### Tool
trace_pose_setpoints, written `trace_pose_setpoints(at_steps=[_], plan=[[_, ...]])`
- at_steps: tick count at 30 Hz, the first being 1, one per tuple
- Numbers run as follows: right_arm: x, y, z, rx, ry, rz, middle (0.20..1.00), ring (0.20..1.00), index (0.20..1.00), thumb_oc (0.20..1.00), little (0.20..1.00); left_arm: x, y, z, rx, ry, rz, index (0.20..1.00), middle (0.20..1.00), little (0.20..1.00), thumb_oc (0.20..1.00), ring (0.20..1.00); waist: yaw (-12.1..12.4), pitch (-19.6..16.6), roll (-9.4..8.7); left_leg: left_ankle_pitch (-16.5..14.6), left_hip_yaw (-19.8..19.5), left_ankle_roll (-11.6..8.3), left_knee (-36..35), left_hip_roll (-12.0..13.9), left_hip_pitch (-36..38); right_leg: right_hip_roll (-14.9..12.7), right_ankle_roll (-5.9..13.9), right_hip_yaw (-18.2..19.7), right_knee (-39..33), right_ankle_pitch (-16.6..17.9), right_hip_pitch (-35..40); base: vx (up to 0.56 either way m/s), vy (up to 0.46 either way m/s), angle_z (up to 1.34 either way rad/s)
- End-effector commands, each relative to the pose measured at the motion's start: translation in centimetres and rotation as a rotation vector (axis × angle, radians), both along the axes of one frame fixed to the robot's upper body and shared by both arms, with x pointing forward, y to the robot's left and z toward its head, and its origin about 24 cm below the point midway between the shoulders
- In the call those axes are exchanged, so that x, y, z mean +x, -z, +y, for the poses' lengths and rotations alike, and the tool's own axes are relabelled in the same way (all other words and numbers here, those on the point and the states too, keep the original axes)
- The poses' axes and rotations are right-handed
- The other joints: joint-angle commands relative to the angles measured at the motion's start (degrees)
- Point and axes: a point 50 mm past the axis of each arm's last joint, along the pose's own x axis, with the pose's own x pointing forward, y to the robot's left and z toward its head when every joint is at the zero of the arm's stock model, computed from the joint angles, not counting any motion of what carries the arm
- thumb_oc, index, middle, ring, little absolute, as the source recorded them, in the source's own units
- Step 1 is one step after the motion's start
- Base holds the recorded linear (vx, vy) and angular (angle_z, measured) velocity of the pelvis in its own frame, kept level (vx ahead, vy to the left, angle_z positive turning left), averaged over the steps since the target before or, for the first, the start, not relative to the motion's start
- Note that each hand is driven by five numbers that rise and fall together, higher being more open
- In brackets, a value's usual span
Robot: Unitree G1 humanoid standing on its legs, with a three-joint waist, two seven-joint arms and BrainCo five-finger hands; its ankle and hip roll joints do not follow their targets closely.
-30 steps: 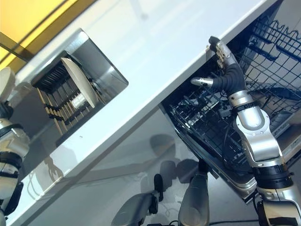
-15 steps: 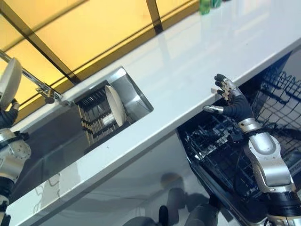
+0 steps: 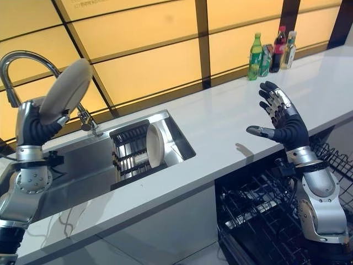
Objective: Pick up plates and place into dishwasher.
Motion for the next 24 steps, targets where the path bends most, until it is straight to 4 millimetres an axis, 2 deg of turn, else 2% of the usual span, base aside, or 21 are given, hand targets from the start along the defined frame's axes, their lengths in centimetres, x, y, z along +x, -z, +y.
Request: trace_pose_setpoints(at_steps=[1, 5, 7, 9, 11, 14, 17, 24], plan=[[-0.6, -3.6, 2.3, 0.005, -0.121, -0.217, 1.000, 1.000, 1.000, 1.000, 1.000, 0.2, -2.7, -0.8, 0.017, 0.086, -0.047, 0.200, 0.200, 0.200, 0.200, 0.200, 2.5, -4.0, -3.11, 4.1, 1.3, -0.24, 0.3, 0.3, -3.4, -2.5, -0.48, 0.4, 7.4, -7.8, 1.3, -0.04, -0.140, 0.06], [0.5, -3.9, 3.8, 0.010, -0.156, -0.218, 1.000, 1.000, 1.000, 1.000, 1.000, 0.4, -3.2, -3.4, 0.012, 0.311, -0.001, 0.200, 0.200, 0.200, 0.200, 0.200, 3.5, -3.9, -4.13, 4.0, 0.9, -0.27, 0.6, 0.7, -3.6, -1.6, -0.69, 0.6, 7.3, -8.0, 1.5, -0.05, -0.114, 0.02], [1.1, -3.7, 5.0, 0.009, -0.195, -0.198, 1.000, 1.000, 1.000, 1.000, 1.000, 0.1, -3.7, -6.3, 0.043, 0.535, 0.049, 0.200, 0.200, 0.200, 0.200, 0.200, 4.2, -3.7, -4.56, 4.3, 0.4, -0.24, 1.0, 0.9, -4.1, -1.1, -0.82, 0.5, 7.5, -7.5, 1.3, -0.07, -0.107, 0.02], [1.6, -3.7, 5.9, 0.008, -0.229, -0.181, 1.000, 1.000, 1.000, 1.000, 1.000, -0.2, -4.4, -8.1, 0.089, 0.694, 0.089, 0.200, 0.200, 0.200, 0.200, 0.200, 4.7, -3.5, -4.76, 4.2, 0.2, -0.28, 1.1, 1.0, -4.0, -0.7, -0.88, 0.6, 7.6, -7.6, 1.5, -0.02, -0.098, 0.09], [2.1, -3.6, 6.6, 0.006, -0.257, -0.169, 1.000, 1.000, 1.000, 1.000, 1.000, -0.2, -4.8, -8.8, 0.111, 0.765, 0.112, 0.200, 0.200, 0.200, 0.200, 0.200, 4.8, -3.5, -4.86, 4.2, 0.1, -0.33, 1.1, 1.1, -3.9, -0.5, -0.88, 0.7, 7.6, -7.5, 1.6, 0.00, -0.067, 0.10], [2.6, -3.8, 8.0, 0.005, -0.326, -0.175, 1.000, 1.000, 1.000, 1.000, 1.000, -0.1, -5.9, -10.5, 0.122, 0.967, 0.190, 0.200, 0.200, 0.200, 0.200, 0.200, 5.1, -3.5, -5.20, 4.1, 0.2, -0.43, 0.9, 1.3, -3.9, -0.2, -0.61, 0.7, 7.5, -7.4, 1.6, -0.01, -0.075, 0.03], [2.9, -4.0, 9.2, -0.003, -0.374, -0.186, 1.000, 1.000, 1.000, 1.000, 1.000, 0.0, -6.4, -11.5, 0.145, 1.068, 0.241, 0.200, 0.200, 0.200, 0.200, 0.200, 5.2, -3.7, -5.44, 4.0, 0.3, -0.46, 0.8, 1.3, -3.9, 0.0, -0.38, 0.8, 7.3, -7.2, 1.6, -0.01, -0.052, 0.02], [2.7, -4.5, 10.9, -0.027, -0.464, -0.202, 1.000, 1.000, 1.000, 1.000, 1.000, 0.3, -7.4, -12.6, 0.188, 1.140, 0.291, 0.200, 0.200, 0.200, 0.200, 0.200, 5.3, -3.6, -6.05, 3.8, 1.1, -0.43, 0.6, 1.4, -3.9, -0.2, 0.09, 0.6, 7.0, -6.9, 1.7, 0.00, -0.010, 0.00]])
